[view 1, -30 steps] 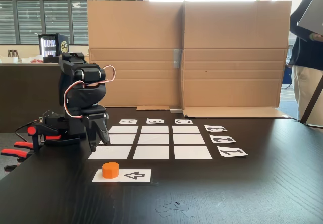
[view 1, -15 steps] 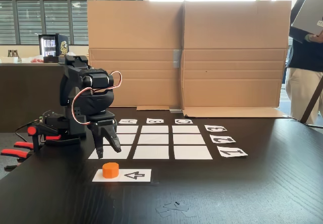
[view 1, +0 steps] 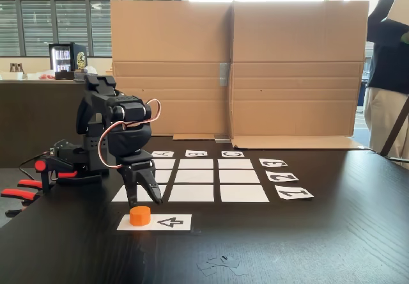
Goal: Pick up the round, orange token and place it in the grid on square B1.
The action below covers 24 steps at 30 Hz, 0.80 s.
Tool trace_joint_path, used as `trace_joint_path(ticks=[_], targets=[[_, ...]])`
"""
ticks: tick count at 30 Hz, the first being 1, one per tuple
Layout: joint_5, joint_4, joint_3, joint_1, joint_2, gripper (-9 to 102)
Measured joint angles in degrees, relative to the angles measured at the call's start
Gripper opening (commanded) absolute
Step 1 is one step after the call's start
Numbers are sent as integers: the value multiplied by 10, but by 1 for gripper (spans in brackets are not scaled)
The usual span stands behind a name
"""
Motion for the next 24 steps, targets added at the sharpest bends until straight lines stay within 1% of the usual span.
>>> trace_joint_path(ticks=[3,5,6,8,9,12,17,24], targets=[[0,1,-2,-4,0,73],[0,2,-4,-5,0,66],[0,2,-4,-5,-1,60],[0,2,-4,-5,-6,39],[0,2,-4,-5,-7,34],[0,2,-11,-5,-13,26],[0,2,-28,-5,-27,0],[1,2,-37,-5,-33,-1]])
